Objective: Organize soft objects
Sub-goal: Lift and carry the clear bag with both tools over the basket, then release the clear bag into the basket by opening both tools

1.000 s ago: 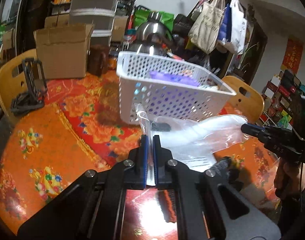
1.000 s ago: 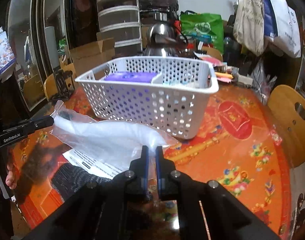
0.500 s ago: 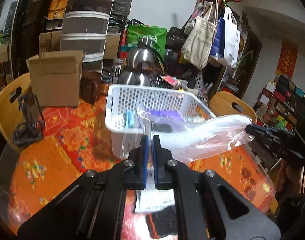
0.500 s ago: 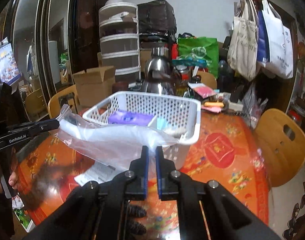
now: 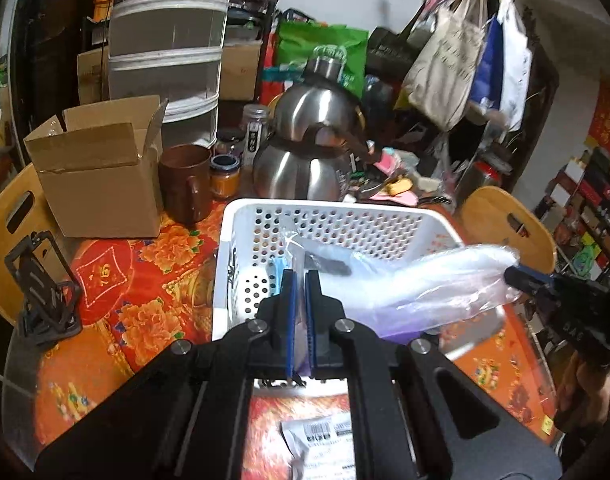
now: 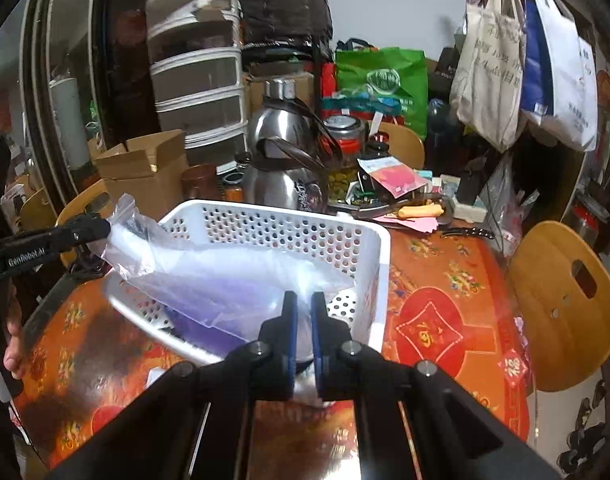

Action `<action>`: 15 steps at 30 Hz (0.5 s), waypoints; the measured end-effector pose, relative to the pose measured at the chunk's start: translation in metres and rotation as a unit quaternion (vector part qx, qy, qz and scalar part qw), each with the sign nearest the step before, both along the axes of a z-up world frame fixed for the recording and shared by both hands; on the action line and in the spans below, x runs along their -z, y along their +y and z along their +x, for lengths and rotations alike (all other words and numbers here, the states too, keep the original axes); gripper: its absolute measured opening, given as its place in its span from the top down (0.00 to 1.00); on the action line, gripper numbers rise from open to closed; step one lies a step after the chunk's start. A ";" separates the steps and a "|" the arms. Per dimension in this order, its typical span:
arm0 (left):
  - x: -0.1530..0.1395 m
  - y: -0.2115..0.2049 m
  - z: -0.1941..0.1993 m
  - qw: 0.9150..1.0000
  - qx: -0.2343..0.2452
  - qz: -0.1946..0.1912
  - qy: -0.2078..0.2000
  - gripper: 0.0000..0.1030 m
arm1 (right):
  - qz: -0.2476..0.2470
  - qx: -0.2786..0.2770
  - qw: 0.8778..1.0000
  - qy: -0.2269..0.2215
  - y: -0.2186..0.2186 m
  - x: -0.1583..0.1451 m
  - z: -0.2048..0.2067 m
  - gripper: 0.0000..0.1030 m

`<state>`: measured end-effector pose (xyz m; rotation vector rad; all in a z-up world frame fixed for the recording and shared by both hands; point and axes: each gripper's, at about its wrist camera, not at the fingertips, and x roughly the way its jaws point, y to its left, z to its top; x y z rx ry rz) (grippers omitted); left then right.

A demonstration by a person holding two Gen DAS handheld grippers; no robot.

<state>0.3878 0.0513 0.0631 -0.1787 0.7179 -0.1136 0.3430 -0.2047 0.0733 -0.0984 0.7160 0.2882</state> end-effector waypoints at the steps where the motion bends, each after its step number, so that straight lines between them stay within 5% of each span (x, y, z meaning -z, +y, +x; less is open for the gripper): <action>1: 0.004 0.000 0.005 1.000 -0.001 -0.002 0.003 0.96 | 0.004 0.003 1.000 0.002 -0.002 0.002 0.008 0.95; 11: 0.032 0.003 0.035 0.999 -0.028 0.012 0.020 0.94 | -0.007 0.001 1.000 0.021 0.003 0.030 0.040 0.91; 13: 0.037 0.007 0.036 0.999 -0.028 0.006 0.026 0.84 | -0.009 0.005 1.000 0.019 0.004 0.035 0.042 0.78; 14: 0.038 0.009 0.034 0.999 -0.033 0.013 0.023 0.70 | -0.009 0.007 1.000 0.024 0.003 0.037 0.043 0.57; 15: 0.038 0.009 0.033 0.999 -0.037 0.020 0.021 0.46 | -0.009 0.013 1.000 0.024 0.001 0.038 0.043 0.32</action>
